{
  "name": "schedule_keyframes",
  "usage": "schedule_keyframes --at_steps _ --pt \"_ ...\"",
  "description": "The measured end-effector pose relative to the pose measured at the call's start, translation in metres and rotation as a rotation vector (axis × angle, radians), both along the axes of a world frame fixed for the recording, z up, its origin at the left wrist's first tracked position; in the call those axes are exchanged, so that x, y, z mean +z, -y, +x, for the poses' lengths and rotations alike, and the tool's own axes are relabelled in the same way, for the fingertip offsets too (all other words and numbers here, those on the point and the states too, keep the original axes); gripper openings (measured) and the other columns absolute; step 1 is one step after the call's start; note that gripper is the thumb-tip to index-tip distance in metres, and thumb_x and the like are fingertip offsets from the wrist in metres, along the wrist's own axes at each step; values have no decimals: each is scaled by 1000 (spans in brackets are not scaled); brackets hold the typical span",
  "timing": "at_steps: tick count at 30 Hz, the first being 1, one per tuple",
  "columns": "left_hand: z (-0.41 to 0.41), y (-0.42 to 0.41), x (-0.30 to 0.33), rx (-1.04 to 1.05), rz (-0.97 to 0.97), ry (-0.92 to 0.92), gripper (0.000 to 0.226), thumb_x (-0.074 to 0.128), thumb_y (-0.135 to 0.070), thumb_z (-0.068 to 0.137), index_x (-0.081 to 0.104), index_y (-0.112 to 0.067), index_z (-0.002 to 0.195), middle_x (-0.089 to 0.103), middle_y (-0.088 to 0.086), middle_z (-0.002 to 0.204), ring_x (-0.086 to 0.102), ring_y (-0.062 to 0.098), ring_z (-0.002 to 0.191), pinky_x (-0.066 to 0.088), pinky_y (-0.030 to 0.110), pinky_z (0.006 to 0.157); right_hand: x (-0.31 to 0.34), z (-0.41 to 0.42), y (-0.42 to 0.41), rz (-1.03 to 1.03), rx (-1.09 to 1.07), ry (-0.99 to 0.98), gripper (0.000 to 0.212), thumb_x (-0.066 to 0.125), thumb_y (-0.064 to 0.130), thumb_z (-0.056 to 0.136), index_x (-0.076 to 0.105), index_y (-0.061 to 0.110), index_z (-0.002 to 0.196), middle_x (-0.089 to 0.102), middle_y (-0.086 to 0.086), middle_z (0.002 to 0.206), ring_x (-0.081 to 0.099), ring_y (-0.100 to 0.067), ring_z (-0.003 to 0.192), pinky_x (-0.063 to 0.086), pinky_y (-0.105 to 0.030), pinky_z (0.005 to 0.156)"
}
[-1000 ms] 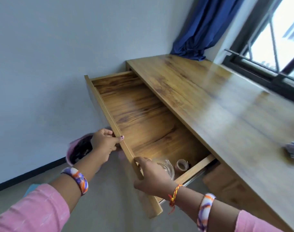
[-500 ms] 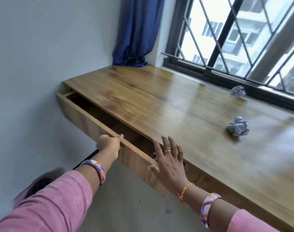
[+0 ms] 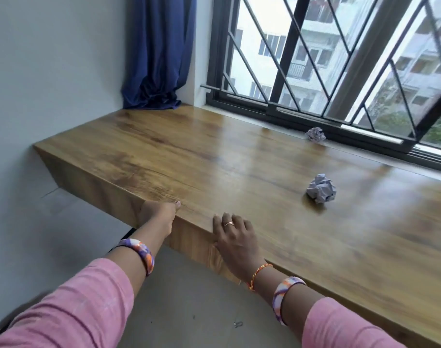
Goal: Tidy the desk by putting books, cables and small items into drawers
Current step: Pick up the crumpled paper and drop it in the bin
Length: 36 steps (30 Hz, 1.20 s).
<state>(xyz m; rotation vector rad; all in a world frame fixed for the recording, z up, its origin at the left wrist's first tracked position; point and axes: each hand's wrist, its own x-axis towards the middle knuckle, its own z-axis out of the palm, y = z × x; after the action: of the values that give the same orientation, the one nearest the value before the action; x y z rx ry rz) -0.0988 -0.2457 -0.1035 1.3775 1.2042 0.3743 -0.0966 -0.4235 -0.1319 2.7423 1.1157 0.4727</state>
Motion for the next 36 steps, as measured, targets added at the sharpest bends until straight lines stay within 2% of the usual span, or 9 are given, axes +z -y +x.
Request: schedule_keyframes --at_steps 3,6,10,12,17,22,29,34,36 --pt "-6 16 -1 -145 239 -218 72 64 -20 84 28 5 140 20 24 150 27 36 136 33 39 102 18 -1 9 43 12 -170 60 74 44 62 61 16 114 63 -8 110 62 -28 92 49 -33 72" --pt "-13 46 -4 -398 585 -229 87 62 -26 83 6 -7 147 -19 21 151 -2 39 141 15 48 114 33 9 35 147 53 -356 58 57 36 85 38 20 137 41 -9 142 41 -29 127 34 -38 101" --pt "15 91 11 -769 922 -84 49 64 -28 82 49 -18 128 6 13 151 4 31 137 22 42 109 38 41 94 311 -117 -109 60 71 33 73 48 20 127 50 -17 133 53 -36 116 47 -41 91" --pt "43 114 21 -907 941 25 37 62 -24 84 57 -17 120 19 10 147 8 28 137 21 36 108 36 67 123 375 -265 -29 70 73 36 70 41 24 132 35 -20 143 37 -38 129 40 -46 97" --pt "132 168 37 -1103 982 181 26 59 -20 87 60 -15 112 25 6 146 11 23 136 22 25 105 34 133 171 470 -431 -194 85 63 57 72 10 50 139 -5 -7 158 -6 -25 144 16 -50 107" --pt "244 218 45 -1226 1024 185 27 58 -21 88 60 -14 114 24 7 147 8 21 139 27 28 105 25 213 194 580 -449 -255 55 45 49 86 26 50 138 29 4 148 28 -15 136 23 -37 94" --pt "399 252 25 -1162 1039 82 32 54 -28 90 57 -19 121 23 14 148 7 28 139 19 30 109 22 336 203 664 -606 -392 45 34 47 95 22 48 138 24 4 150 17 -8 140 -4 -61 107" --pt "483 265 8 -1170 1086 22 21 56 -28 87 65 -36 104 1 15 156 -4 28 143 12 39 116 15 360 198 611 -628 -342 46 29 45 97 13 44 141 22 -1 151 12 -11 142 -9 -66 104" --pt "503 275 7 -1237 1027 52 20 58 -23 85 65 -38 95 21 8 154 19 23 141 23 36 114 14 359 199 600 -627 -349 49 30 46 98 9 44 142 19 -3 151 11 -13 142 -10 -65 104"
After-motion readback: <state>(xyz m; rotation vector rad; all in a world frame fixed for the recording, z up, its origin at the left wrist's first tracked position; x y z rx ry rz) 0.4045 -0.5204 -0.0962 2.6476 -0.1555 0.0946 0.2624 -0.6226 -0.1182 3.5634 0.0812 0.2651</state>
